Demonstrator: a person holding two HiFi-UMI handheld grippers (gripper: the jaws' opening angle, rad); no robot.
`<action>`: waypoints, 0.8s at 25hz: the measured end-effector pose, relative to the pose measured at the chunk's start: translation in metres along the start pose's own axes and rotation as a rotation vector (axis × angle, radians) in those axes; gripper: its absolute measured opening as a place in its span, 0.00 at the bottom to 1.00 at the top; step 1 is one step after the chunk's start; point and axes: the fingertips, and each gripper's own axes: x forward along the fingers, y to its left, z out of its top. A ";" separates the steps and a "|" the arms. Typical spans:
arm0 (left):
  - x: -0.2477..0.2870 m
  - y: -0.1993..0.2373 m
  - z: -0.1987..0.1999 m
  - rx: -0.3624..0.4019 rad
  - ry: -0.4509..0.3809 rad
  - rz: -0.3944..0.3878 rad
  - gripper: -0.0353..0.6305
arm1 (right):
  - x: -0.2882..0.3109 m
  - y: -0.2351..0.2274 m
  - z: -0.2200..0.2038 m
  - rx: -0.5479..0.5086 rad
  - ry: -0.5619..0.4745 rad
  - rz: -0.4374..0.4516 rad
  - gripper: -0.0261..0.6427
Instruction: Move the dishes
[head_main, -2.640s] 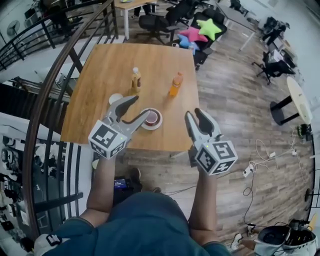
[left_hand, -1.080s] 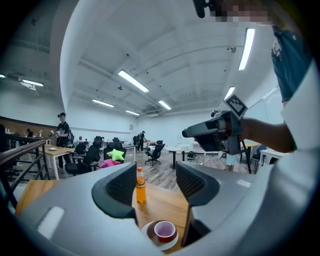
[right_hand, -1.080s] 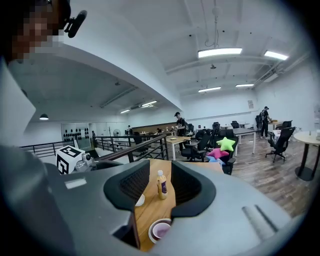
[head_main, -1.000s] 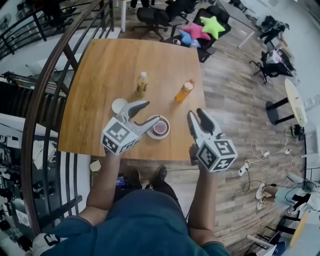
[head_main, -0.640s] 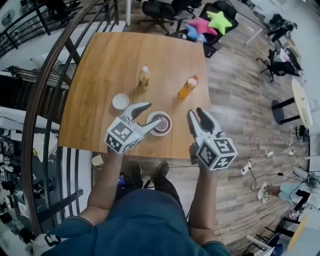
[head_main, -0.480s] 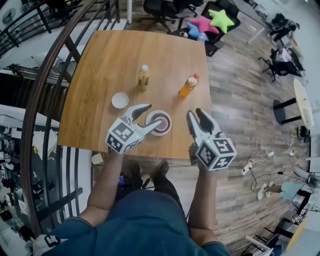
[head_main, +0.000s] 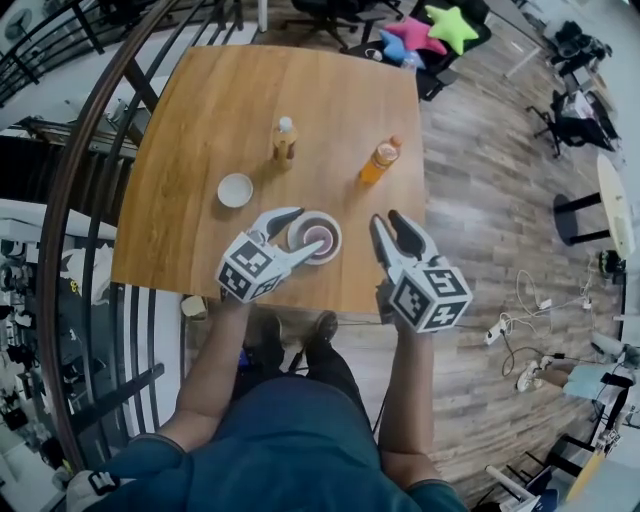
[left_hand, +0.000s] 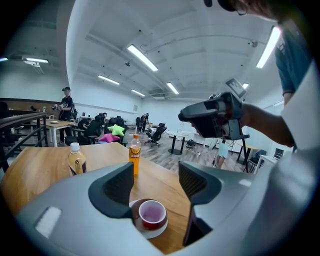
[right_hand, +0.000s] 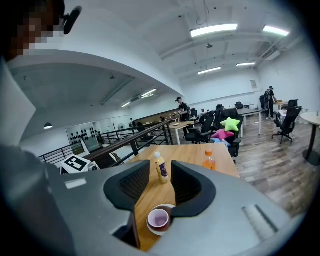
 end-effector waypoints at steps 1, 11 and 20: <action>0.003 0.001 -0.004 -0.005 0.005 0.001 0.46 | 0.003 -0.002 -0.002 0.003 0.006 0.003 0.21; 0.036 0.002 -0.047 -0.048 0.093 -0.005 0.50 | 0.022 -0.020 -0.025 0.037 0.059 0.021 0.21; 0.064 0.001 -0.092 -0.057 0.202 -0.001 0.55 | 0.038 -0.034 -0.045 0.063 0.106 0.037 0.21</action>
